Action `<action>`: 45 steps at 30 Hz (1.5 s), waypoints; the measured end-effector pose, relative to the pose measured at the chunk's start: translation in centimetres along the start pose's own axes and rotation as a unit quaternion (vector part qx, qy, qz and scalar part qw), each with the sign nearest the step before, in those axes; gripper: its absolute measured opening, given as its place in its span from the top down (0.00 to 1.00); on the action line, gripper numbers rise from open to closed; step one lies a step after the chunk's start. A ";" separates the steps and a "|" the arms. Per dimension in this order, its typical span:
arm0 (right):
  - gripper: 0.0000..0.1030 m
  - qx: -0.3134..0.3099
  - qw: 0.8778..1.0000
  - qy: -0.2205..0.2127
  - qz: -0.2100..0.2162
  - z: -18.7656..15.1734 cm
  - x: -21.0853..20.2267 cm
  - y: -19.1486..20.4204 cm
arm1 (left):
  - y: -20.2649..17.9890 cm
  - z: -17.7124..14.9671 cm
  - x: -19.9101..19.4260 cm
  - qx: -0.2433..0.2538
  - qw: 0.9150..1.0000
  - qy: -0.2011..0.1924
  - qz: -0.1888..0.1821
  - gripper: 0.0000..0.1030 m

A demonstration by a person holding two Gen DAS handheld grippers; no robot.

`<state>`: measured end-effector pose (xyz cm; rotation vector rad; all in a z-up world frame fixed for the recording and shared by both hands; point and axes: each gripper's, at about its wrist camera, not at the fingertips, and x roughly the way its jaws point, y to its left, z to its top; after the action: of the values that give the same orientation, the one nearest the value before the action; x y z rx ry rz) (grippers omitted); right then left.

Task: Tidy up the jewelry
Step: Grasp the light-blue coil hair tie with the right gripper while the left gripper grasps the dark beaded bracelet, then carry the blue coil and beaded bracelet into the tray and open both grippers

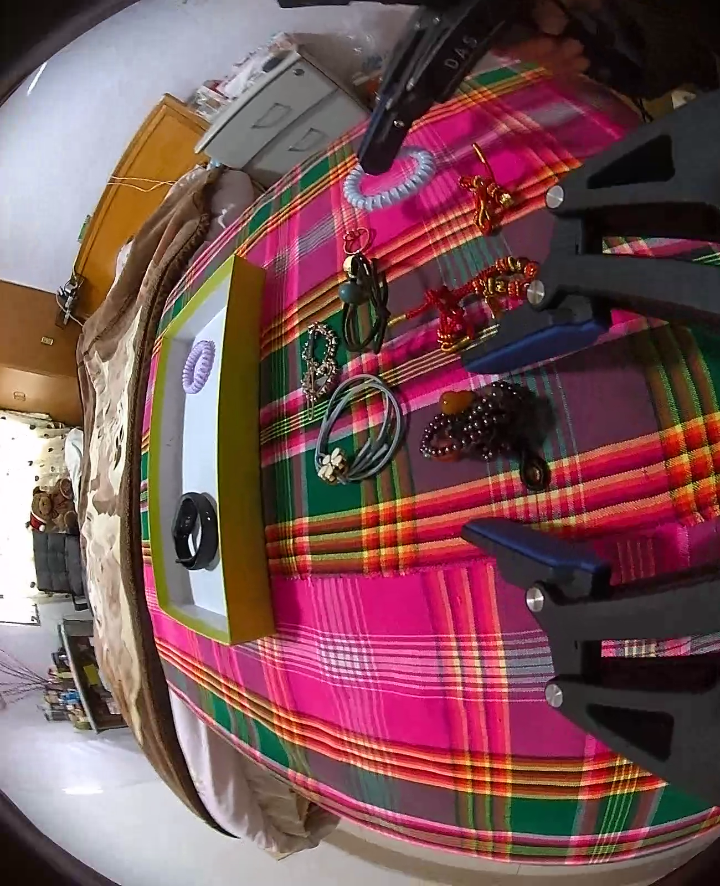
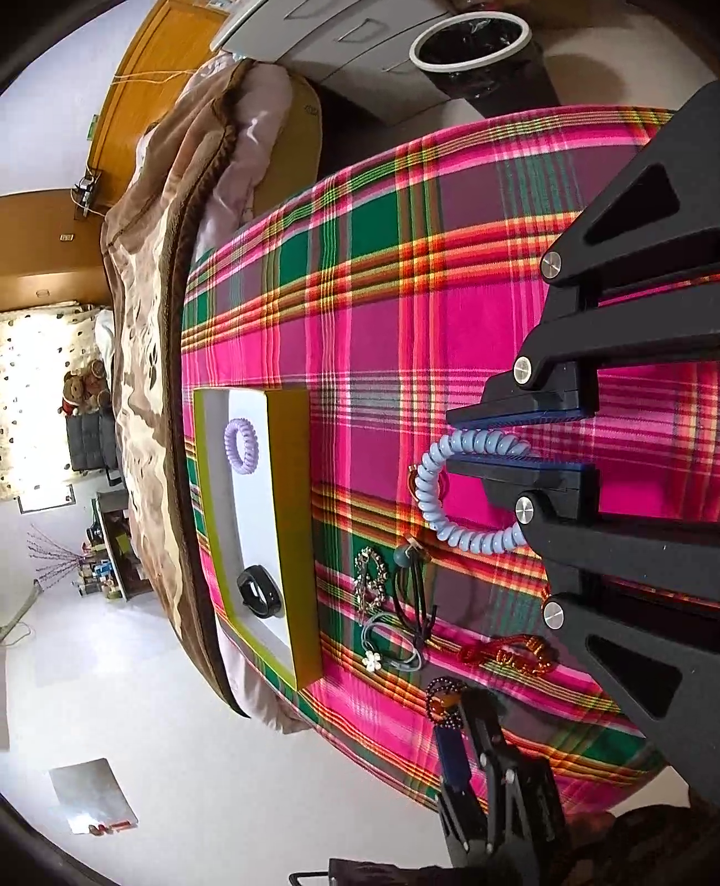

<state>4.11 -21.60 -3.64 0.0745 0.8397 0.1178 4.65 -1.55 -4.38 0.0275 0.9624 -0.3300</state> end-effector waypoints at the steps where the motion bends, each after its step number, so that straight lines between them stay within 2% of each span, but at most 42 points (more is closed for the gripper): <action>1: 0.91 0.000 1.000 0.000 0.000 0.0 0.0 0.0 | -0.1 0.0 0.0 0.003 1.000 -0.001 0.005 0.52; 2: 0.91 0.000 1.000 0.000 0.001 0.0 0.0 0.0 | -0.3 0.0 0.1 0.007 1.000 -0.001 0.008 0.54; 5: 0.91 0.001 1.000 -0.001 0.003 0.2 0.1 0.0 | -0.7 0.1 0.1 0.017 1.000 -0.001 0.013 0.71; 7: 0.91 0.000 1.000 -0.001 0.002 0.2 0.0 0.0 | -0.8 0.0 0.2 0.017 1.000 -0.001 0.010 0.74; 16: 0.91 0.001 1.000 0.001 0.002 0.3 0.2 0.1 | -0.7 0.1 0.1 0.017 1.000 -0.005 0.009 0.74; 29: 0.91 0.005 1.000 -0.014 0.005 1.2 -0.6 0.3 | 0.1 1.9 -1.8 0.012 0.999 -0.035 0.002 0.74; 38: 0.91 0.006 0.999 -0.029 0.014 4.6 -0.3 0.7 | 1.8 5.2 -2.3 0.001 0.998 -0.063 0.004 0.74; 45: 0.91 -0.009 0.999 -0.026 0.018 8.4 1.7 1.4 | 3.6 7.9 -1.9 -0.005 0.997 -0.076 0.012 0.74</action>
<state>11.41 -20.12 0.85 0.0748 0.7851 0.1573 11.00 1.04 1.25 0.0049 0.8121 -0.3019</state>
